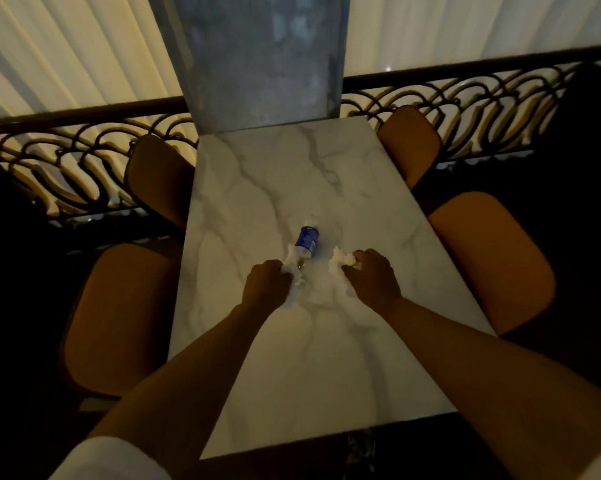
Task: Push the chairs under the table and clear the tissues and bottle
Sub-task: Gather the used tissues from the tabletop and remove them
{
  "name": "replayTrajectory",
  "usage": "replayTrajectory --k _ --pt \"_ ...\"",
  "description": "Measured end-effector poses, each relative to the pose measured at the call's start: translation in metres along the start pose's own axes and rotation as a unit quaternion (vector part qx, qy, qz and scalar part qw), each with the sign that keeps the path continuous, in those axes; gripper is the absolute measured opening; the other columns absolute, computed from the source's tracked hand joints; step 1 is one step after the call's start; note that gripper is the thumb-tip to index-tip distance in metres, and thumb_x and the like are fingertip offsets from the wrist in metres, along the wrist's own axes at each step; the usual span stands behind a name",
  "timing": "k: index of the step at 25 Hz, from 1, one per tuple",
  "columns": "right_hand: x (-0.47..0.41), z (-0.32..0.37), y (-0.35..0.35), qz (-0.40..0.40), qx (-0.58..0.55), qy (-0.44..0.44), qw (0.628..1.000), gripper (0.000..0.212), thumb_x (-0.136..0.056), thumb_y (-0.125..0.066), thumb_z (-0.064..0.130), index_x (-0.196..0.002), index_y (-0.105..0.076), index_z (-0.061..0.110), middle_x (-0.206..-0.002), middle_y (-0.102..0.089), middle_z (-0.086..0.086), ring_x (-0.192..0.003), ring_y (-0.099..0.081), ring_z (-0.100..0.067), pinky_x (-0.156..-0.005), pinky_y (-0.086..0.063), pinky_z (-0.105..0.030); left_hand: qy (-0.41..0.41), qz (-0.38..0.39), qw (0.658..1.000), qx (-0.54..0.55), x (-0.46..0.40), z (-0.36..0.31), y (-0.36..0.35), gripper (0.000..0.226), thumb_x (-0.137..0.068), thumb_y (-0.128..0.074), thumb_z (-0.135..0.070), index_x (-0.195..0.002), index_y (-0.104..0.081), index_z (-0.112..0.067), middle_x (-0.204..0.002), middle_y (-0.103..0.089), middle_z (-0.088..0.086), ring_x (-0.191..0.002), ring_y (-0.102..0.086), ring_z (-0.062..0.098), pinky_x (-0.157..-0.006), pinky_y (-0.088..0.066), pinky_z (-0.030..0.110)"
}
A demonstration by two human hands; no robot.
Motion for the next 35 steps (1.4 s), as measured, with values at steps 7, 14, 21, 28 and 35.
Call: replayTrajectory --k 7,14,21,28,35 --pt "0.077 -0.039 0.037 -0.038 -0.029 -0.07 0.996 0.033 -0.095 -0.061 0.035 -0.105 -0.065 0.004 -0.107 -0.062 -0.013 -0.096 -0.061 -0.028 -0.073 -0.038 -0.028 -0.053 0.054 0.996 0.052 0.059 -0.036 -0.036 0.036 -0.099 -0.049 -0.038 -0.108 -0.067 -0.009 -0.099 -0.07 0.007 -0.09 -0.067 0.025 -0.086 -0.055 0.036" --pt "0.15 -0.138 0.084 -0.052 -0.073 -0.103 0.991 0.029 -0.095 -0.059 0.033 -0.095 -0.064 0.005 -0.102 -0.063 -0.014 -0.091 -0.06 -0.027 -0.072 -0.037 -0.028 -0.074 0.118 0.99 0.014 0.135 -0.115 -0.107 0.027 -0.095 -0.055 -0.04 -0.084 -0.061 -0.016 -0.089 -0.072 0.008 -0.08 -0.07 0.024 -0.082 -0.058 0.036" --pt "0.229 -0.267 0.116 0.009 -0.035 -0.158 0.987 0.028 -0.095 -0.058 0.032 -0.106 -0.062 0.006 -0.112 -0.06 -0.014 -0.101 -0.059 -0.031 -0.084 -0.047 -0.038 -0.061 0.177 0.981 -0.041 0.238 -0.158 -0.215 0.031 -0.097 -0.054 -0.034 -0.086 -0.062 -0.006 -0.098 -0.069 0.017 -0.094 -0.065 0.033 -0.07 -0.038 0.029" --pt "0.274 -0.336 0.083 0.078 -0.025 -0.215 0.973 0.033 -0.099 -0.054 0.026 -0.123 -0.058 0.004 -0.127 -0.054 -0.016 -0.116 -0.055 -0.035 -0.09 -0.044 -0.038 -0.054 0.309 0.949 -0.034 0.28 -0.144 -0.33 0.035 -0.102 -0.05 -0.031 -0.079 -0.049 -0.005 -0.072 -0.048 0.011 -0.072 -0.054 0.033 -0.066 -0.034 0.034" --pt "0.292 -0.43 0.006 0.115 -0.056 -0.323 0.938 0.035 -0.097 -0.058 0.032 -0.12 -0.06 0.006 -0.124 -0.06 -0.017 -0.113 -0.058 -0.032 -0.087 -0.046 -0.037 0.0 0.37 0.928 -0.047 0.244 -0.087 -0.451 0.033 -0.103 -0.049 -0.027 -0.113 -0.064 0.0 -0.105 -0.066 0.019 -0.107 -0.063 0.032 -0.086 -0.044 0.035"
Point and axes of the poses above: each hand's wrist, its own x-axis away from the middle knuckle, its own y-axis out of the back of the hand, z = x × y, the point moved 6 cm from there along -x, towards the middle knuckle
